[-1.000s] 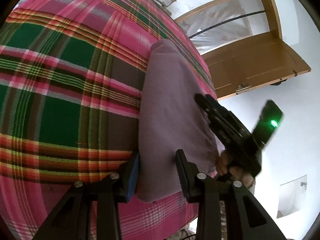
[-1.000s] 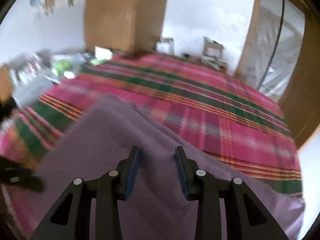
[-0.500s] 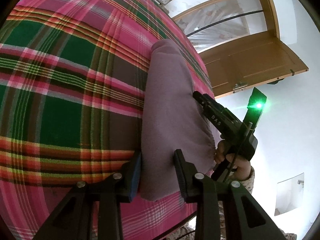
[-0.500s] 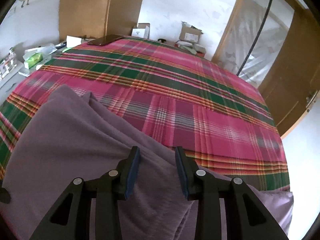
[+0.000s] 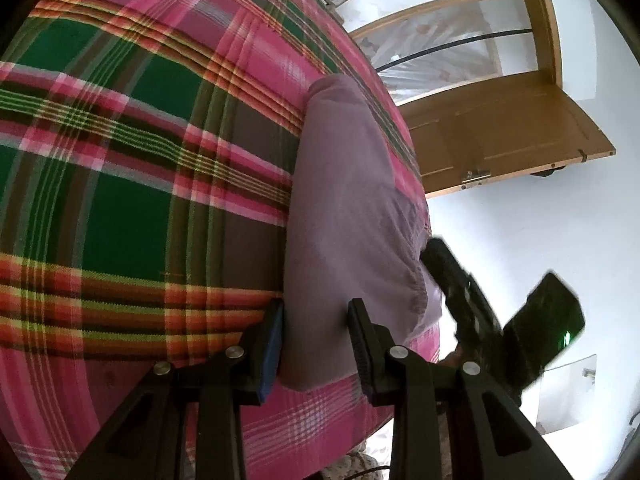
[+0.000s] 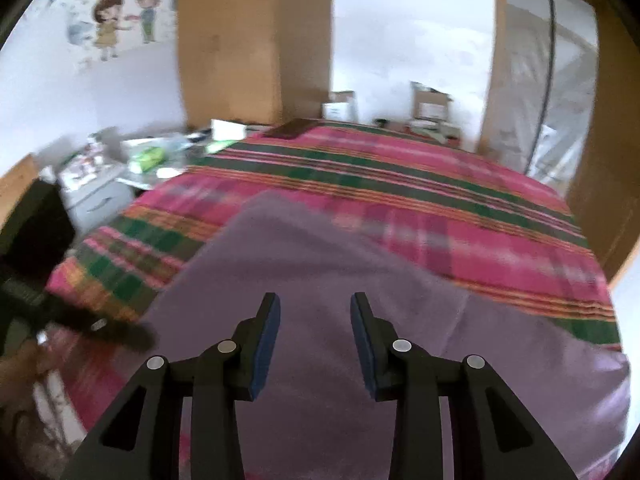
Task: Fold clothes
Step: 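Move the right gripper toward the left gripper over the folded garment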
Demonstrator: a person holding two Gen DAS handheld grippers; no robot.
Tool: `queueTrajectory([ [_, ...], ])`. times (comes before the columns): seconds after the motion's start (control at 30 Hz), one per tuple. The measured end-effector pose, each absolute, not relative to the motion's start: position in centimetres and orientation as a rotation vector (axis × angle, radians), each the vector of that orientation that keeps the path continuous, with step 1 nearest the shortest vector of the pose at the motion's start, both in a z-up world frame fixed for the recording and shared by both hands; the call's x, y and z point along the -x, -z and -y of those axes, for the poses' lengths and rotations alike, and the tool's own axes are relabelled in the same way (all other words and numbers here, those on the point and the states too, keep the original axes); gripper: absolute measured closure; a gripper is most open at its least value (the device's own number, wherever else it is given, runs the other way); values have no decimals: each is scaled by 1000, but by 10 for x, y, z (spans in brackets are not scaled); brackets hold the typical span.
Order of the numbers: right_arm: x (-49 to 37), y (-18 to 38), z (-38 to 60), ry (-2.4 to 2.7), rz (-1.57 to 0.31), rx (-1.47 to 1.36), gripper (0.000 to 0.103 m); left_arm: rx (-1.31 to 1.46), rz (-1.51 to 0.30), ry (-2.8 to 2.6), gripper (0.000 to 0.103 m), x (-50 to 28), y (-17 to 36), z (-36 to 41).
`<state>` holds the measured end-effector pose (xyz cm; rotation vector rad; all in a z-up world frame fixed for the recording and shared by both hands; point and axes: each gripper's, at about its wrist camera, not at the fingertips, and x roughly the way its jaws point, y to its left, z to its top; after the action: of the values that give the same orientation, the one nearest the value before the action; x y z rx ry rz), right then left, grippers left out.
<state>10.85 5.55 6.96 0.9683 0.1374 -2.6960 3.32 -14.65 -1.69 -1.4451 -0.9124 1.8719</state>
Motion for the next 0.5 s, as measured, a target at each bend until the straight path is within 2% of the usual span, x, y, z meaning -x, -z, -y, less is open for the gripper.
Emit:
queueTrajectory([
  [0.27,-142,-55,-24,2557,-105,-909,64,1501,951,-1819,71,-26,18,148],
  [0.37,-152,-54,-11,2528,-156,-862,64,1510,987,-1777,71,-22,17,145],
  [0.4,-156,-55,-7,2521,-178,-841,62,1506,988,-1772,71,-22,15,144],
  [0.43,-159,-55,-3,2513,-199,-820,50,1502,984,-1770,71,-22,13,143],
  [0.5,-165,-54,7,2466,-239,-801,37,1488,993,-1759,71,-21,7,142],
])
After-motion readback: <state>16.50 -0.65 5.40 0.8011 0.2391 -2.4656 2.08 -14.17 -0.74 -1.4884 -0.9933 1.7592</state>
